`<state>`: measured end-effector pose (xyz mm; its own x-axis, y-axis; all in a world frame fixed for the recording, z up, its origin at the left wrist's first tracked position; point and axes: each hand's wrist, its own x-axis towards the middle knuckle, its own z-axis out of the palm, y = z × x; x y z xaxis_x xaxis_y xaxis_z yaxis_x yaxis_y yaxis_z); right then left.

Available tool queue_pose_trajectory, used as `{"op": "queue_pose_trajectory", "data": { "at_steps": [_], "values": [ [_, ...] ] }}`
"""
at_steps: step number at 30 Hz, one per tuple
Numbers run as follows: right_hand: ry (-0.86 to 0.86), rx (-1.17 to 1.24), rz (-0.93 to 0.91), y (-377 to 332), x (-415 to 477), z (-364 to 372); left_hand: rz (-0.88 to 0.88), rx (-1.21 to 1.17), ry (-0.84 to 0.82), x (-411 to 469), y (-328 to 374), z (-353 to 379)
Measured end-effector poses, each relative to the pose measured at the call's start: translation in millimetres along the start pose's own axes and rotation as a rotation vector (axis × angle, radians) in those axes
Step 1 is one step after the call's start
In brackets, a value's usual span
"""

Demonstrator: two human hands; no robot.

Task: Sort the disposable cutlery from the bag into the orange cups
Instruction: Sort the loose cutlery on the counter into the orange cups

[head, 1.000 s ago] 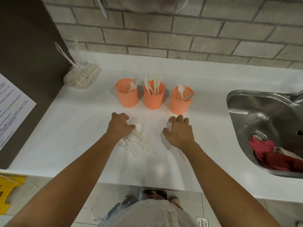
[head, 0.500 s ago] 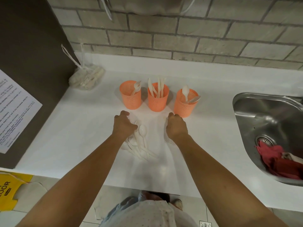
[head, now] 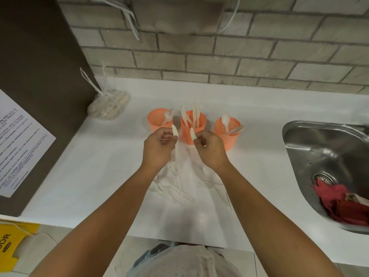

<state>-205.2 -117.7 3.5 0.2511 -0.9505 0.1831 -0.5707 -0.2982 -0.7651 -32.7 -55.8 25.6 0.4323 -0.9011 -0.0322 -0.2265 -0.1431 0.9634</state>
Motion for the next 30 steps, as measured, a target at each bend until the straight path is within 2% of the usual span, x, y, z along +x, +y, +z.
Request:
{"op": "queue_pose_trajectory", "data": {
  "at_steps": [4, 10, 15, 20, 24, 30],
  "values": [
    [-0.030, 0.217, -0.042, -21.3, -2.2, -7.4, 0.002, -0.119, -0.062, -3.8, 10.5, 8.6],
    [-0.070, 0.331, -0.027, -29.2, -0.3, -14.2, -0.019, -0.297, -0.095, -5.8, 23.8, 13.8],
    [-0.099, 0.332, -0.012, -28.4, 2.9, -18.7, -0.007, -0.265, -0.128, -5.2, 28.9, 15.0],
    [-0.091, 0.343, 0.046, -33.2, 11.1, -27.9, -0.007, -0.259, -0.087, -1.0, 33.3, 12.6],
    [-0.036, 0.312, 0.069, -36.0, 31.4, -37.6, -0.017, -0.245, -0.055, -3.2, 33.5, 6.4],
    [0.169, 0.313, 0.095, -51.8, 73.0, -63.4, -0.043, -0.126, -0.066, -14.8, 22.9, -6.5]
  ]
}}
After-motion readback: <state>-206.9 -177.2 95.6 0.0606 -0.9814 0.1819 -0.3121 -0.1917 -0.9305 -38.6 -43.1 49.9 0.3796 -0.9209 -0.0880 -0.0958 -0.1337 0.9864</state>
